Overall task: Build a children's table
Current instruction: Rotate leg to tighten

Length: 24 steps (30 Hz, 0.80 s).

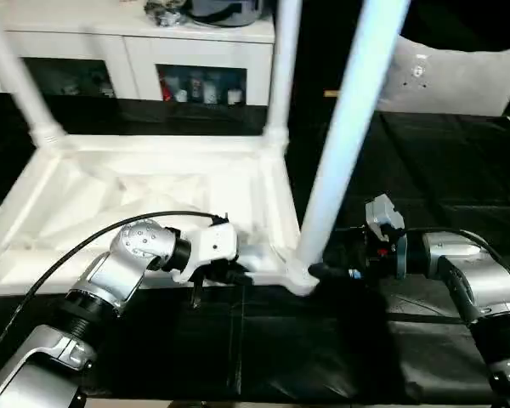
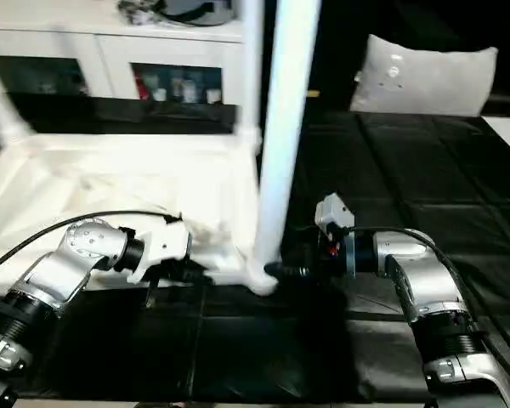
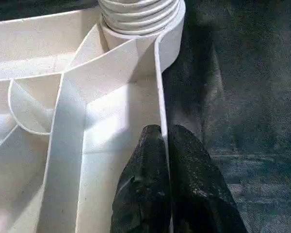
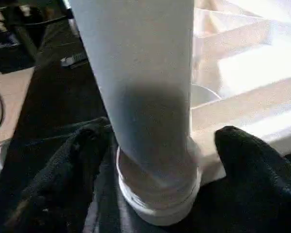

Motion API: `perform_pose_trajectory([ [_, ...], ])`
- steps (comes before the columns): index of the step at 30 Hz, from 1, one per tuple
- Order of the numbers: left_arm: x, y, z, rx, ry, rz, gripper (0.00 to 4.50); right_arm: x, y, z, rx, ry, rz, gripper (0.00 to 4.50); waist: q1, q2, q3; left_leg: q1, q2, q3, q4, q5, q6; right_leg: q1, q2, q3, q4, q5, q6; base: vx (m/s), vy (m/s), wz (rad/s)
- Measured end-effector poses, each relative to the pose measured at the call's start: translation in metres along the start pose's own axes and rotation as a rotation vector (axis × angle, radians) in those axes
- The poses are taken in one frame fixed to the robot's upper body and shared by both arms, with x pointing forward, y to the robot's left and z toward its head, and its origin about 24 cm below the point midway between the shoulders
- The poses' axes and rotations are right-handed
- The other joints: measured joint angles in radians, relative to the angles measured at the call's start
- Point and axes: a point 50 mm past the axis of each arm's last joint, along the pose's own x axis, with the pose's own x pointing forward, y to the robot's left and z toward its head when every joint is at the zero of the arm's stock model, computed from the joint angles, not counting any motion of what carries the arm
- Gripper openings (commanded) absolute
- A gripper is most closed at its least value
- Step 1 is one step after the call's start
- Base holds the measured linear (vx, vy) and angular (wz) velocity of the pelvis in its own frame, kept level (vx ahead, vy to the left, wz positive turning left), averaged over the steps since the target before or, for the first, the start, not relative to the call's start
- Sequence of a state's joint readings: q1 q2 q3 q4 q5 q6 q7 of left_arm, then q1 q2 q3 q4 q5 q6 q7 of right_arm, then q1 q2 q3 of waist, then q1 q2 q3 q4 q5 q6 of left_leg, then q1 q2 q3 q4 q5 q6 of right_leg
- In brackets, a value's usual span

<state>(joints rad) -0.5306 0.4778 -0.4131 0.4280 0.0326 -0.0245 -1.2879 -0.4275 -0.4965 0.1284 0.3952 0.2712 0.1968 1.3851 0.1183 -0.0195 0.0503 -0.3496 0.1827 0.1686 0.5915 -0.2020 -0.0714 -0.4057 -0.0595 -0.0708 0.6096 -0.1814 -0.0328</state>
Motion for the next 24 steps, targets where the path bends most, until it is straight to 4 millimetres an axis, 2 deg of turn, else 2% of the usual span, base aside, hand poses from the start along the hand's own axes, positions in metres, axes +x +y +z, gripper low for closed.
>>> perform_pose_trajectory([
  [1, -0.0004, -0.0004, 0.0000, 0.004, 0.001, -0.007, 0.00, 0.0007, 0.0008, -0.0001, 0.001, -0.002, 0.015, 3.67, 0.000, 0.000, 0.000, 0.000, 0.000, 0.000, 0.000, 0.000, 0.000, 0.000, 0.000, 0.000, 0.000, 0.000, 0.000, 0.000, 0.000, 0.00],
  [2, -0.0007, -0.0008, -0.0001, 0.008, 0.001, -0.015, 0.00, 0.0012, 0.0015, -0.0001, 0.002, -0.003, 0.027, 3.39, 0.000, 0.000, 0.000, 0.000, 0.000, 0.000, 0.000, 0.000, 0.000, 0.000, 0.000, 0.000, 0.000, 0.000, 0.000, 0.000, 0.000, 0.00],
  [5, -0.0005, -0.0012, 0.0002, 0.015, 0.001, -0.019, 0.00, 0.0032, 0.0028, -0.0007, 0.004, 0.000, 0.048, 3.28, 0.001, 0.000, 0.000, -0.001, 0.000, 0.000, 0.000, 0.000, 0.000, 0.000, 0.000, 0.000, 0.000, 0.000, 0.000, 0.000, 0.000, 0.00],
  [6, -0.0005, -0.0012, 0.0002, 0.017, 0.001, -0.020, 0.00, 0.0040, 0.0034, -0.0011, 0.006, 0.002, 0.057, 3.08, 0.001, 0.000, 0.000, -0.001, 0.000, 0.000, 0.000, 0.000, 0.000, 0.000, 0.000, 0.000, 0.000, 0.000, 0.000, 0.000, 0.000, 0.00],
  [11, -0.0005, -0.0020, 0.0004, 0.023, 0.000, -0.034, 0.00, 0.0041, 0.0040, -0.0018, 0.018, 0.003, 0.067, 2.76, 0.002, -0.001, 0.000, -0.001, 0.000, 0.000, 0.000, 0.000, 0.000, 0.000, 0.000, 0.000, 0.000, 0.000, 0.000, 0.000, 0.000, 0.00],
  [12, -0.0005, -0.0021, 0.0004, 0.024, 0.000, -0.037, 0.00, 0.0041, 0.0042, -0.0019, 0.021, 0.003, 0.071, 2.54, 0.002, -0.001, 0.000, -0.001, 0.000, 0.000, 0.000, 0.000, 0.000, 0.000, 0.000, 0.000, 0.000, 0.000, 0.000, 0.000, 0.000, 0.00],
  [17, -0.0002, -0.0026, 0.0005, 0.021, -0.004, -0.043, 0.00, 0.0041, 0.0054, -0.0030, 0.052, -0.001, 0.068, 2.13, 0.005, -0.001, 0.000, 0.000, 0.000, 0.000, 0.000, 0.000, 0.000, 0.000, 0.000, 0.000, 0.000, 0.000, 0.000, 0.000, 0.000, 0.00],
  [22, 0.0010, -0.0018, 0.0013, -0.036, -0.021, -0.031, 0.00, 0.0059, 0.0087, -0.0043, 0.088, -0.017, 0.036, 2.02, 0.005, 0.000, 0.000, 0.000, 0.000, 0.000, 0.000, 0.000, 0.000, 0.001, 0.000, 0.000, 0.000, 0.000, 0.000, 0.000, 0.000, 0.00],
  [24, 0.0015, 0.0003, 0.0007, -0.094, -0.022, 0.011, 0.00, 0.0098, 0.0070, -0.0030, 0.113, -0.025, -0.024, 2.00, -0.001, -0.001, -0.001, 0.001, 0.000, 0.000, 0.000, 0.000, -0.001, 0.002, 0.000, 0.000, 0.001, -0.001, 0.001, 0.000, 0.000, 0.00],
])
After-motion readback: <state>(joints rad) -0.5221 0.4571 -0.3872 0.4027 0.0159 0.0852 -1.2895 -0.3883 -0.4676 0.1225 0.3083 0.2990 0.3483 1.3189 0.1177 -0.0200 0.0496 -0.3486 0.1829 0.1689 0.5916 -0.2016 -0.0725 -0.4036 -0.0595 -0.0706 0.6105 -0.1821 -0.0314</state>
